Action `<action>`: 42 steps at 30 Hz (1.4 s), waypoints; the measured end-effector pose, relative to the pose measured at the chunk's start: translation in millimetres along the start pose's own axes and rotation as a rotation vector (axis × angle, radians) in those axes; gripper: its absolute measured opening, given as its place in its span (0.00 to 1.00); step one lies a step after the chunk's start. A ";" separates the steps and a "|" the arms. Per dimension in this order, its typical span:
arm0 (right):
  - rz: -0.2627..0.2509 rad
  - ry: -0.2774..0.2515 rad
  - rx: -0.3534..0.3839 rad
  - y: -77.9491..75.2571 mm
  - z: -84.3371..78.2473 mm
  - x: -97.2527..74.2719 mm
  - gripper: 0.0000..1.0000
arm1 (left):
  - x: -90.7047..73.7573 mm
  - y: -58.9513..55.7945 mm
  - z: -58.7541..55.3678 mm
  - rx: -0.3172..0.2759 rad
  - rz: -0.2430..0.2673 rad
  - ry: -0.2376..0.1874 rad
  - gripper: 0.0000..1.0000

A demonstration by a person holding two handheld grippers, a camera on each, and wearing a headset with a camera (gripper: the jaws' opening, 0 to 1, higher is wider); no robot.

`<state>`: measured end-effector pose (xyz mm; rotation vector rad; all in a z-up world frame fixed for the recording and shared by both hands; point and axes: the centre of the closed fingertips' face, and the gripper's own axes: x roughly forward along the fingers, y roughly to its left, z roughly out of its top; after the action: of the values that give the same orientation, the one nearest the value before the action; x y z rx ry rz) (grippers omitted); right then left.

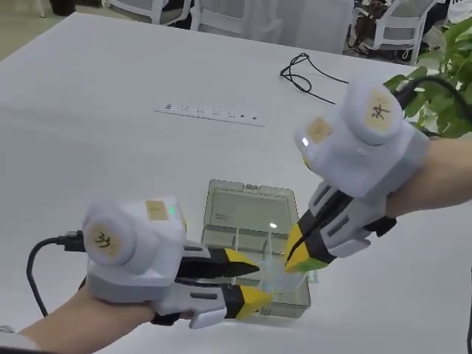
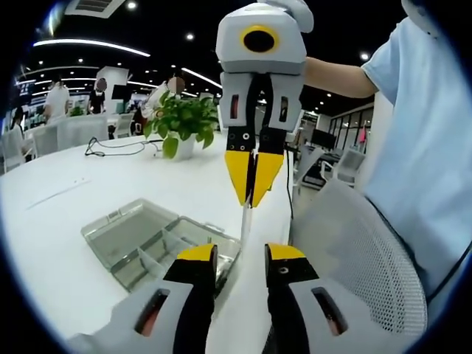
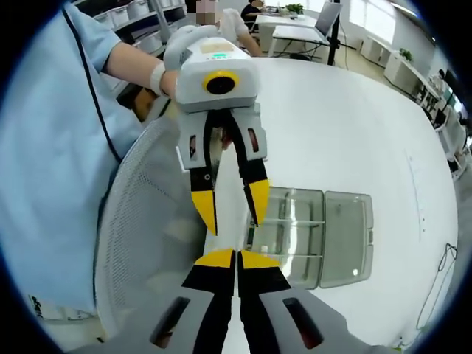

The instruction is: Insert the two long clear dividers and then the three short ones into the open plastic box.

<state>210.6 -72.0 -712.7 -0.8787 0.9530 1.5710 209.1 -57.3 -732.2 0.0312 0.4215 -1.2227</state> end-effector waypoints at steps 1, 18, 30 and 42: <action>-0.010 0.002 0.006 -3.1 -2.1 0.1 0.02 | -1.1 1.6 -1.9 0.000 0.009 0.006 0.30; -0.153 0.121 0.113 -58.5 -45.8 10.0 0.02 | -33.0 42.2 -34.6 -0.087 0.236 0.077 0.88; -0.138 0.122 0.120 -62.2 -46.3 19.9 0.02 | -45.3 45.4 -50.0 -0.137 0.284 0.100 0.99; -0.119 0.145 0.108 -64.2 -50.0 31.2 0.02 | -48.8 44.3 -54.2 -0.161 0.294 0.095 0.94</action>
<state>271.2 -96.6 -770.3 -0.9647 1.0586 1.3567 220.1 15.7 -775.1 0.0122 0.5764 -0.8980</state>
